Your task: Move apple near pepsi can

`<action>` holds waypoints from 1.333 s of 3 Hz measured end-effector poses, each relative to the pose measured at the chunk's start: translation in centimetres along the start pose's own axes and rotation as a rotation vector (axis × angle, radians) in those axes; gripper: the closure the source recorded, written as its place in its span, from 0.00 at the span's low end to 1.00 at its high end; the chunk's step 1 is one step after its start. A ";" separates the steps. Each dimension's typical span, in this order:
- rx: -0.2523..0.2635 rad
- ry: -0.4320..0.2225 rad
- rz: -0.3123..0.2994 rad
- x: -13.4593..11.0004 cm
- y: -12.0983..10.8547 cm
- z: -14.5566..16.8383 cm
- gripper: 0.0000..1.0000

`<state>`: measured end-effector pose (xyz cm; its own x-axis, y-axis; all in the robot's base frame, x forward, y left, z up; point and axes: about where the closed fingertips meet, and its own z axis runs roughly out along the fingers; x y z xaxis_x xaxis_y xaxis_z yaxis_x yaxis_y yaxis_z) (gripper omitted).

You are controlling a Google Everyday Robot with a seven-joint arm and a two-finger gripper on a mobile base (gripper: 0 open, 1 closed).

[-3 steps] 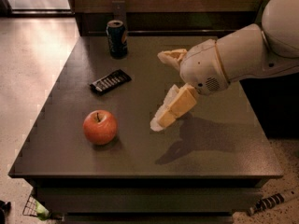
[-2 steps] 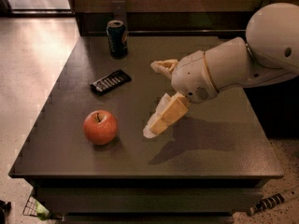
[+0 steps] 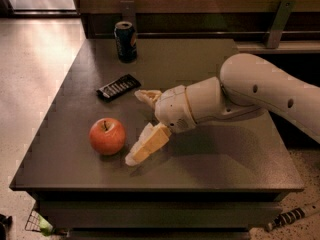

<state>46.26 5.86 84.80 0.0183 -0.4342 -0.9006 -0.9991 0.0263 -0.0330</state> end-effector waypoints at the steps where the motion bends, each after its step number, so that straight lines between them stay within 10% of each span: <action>1: -0.053 -0.075 0.013 0.5 0.7 3.2 0.00; 2: -0.106 -0.156 0.015 0.0 1.7 5.0 0.00; 4: -0.141 -0.209 -0.013 -1.4 3.0 6.1 0.49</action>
Offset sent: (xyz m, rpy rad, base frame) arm -0.0255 0.0637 -0.0265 0.2603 0.0849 0.1507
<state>43.51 12.00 83.33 0.0240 -0.2374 -0.9711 -0.9939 -0.1104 0.0024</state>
